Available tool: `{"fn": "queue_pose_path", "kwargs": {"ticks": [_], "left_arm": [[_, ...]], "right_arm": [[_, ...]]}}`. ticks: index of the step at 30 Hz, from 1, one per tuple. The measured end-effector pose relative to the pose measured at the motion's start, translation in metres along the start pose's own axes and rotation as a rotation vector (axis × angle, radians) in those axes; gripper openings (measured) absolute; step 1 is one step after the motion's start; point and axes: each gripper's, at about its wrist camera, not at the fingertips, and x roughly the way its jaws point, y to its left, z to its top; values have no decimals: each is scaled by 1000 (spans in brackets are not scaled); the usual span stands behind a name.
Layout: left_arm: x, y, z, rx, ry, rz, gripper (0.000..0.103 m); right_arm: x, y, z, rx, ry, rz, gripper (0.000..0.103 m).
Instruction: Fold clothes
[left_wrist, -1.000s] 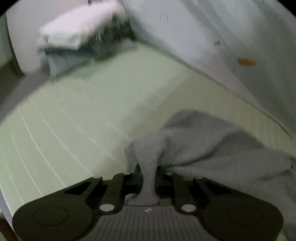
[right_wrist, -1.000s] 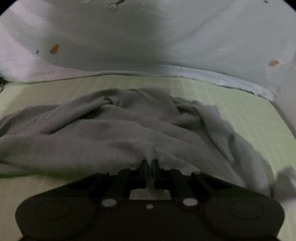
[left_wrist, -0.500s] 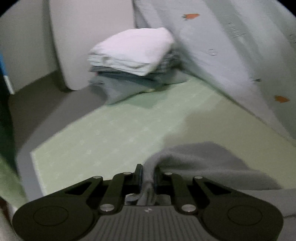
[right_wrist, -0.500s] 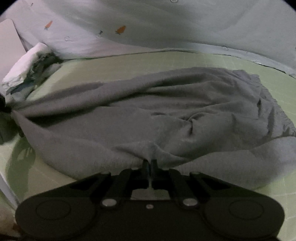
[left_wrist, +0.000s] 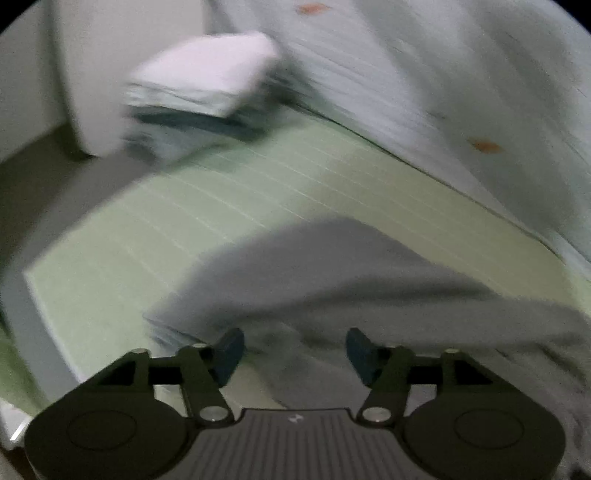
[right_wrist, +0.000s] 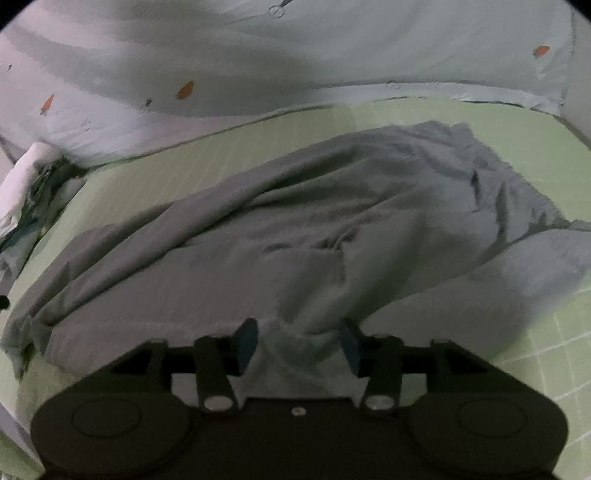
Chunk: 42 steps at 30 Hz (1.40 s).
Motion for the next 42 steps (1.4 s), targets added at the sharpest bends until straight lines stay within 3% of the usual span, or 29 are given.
{"fn": "queue_pose_path", "kwargs": {"ticks": [1,3,5,8,13,18,24,27,29,30,31,32,35,37,42], "left_arm": [[-1,-13,-6,28,14,-25,75],[-1,-43,-18,96,46,-80,88],[-3,-71,-28,162,76,-129,89],[-5,-110,-42,260,109,-172,95],[-6,-160,-65,349,129,-177,96],[5,-185,-77,374,145,-111,96],[20,-196,-70,306,73,-6,96],[31,-196,-62,238,14,42,96],[43,-195,-59,191,-2,75,96],[50,-194,-58,169,4,90,96],[56,-192,-57,152,13,102,96],[62,-189,-59,141,25,119,96],[74,-177,-67,126,82,178,96],[73,-162,-78,107,119,191,98],[45,-112,-104,20,168,111,101]], "right_arm": [[-1,-4,1,2,-8,-14,83],[-4,-14,4,5,-33,-36,91],[-8,-28,6,13,-57,-47,103],[-13,-54,8,50,-82,-52,103],[-24,-118,8,165,-120,-107,103],[-15,-193,13,275,-102,-191,103],[17,-256,32,373,-107,-297,102],[30,-271,36,412,-107,-281,89],[39,-275,36,390,-94,-269,60],[42,-275,36,365,-88,-282,56],[42,-274,36,330,-92,-287,44],[42,-272,35,291,-98,-285,24],[31,-268,31,221,-121,-327,8],[21,-269,26,179,-130,-393,7],[1,-274,9,181,-83,-525,7]]}}
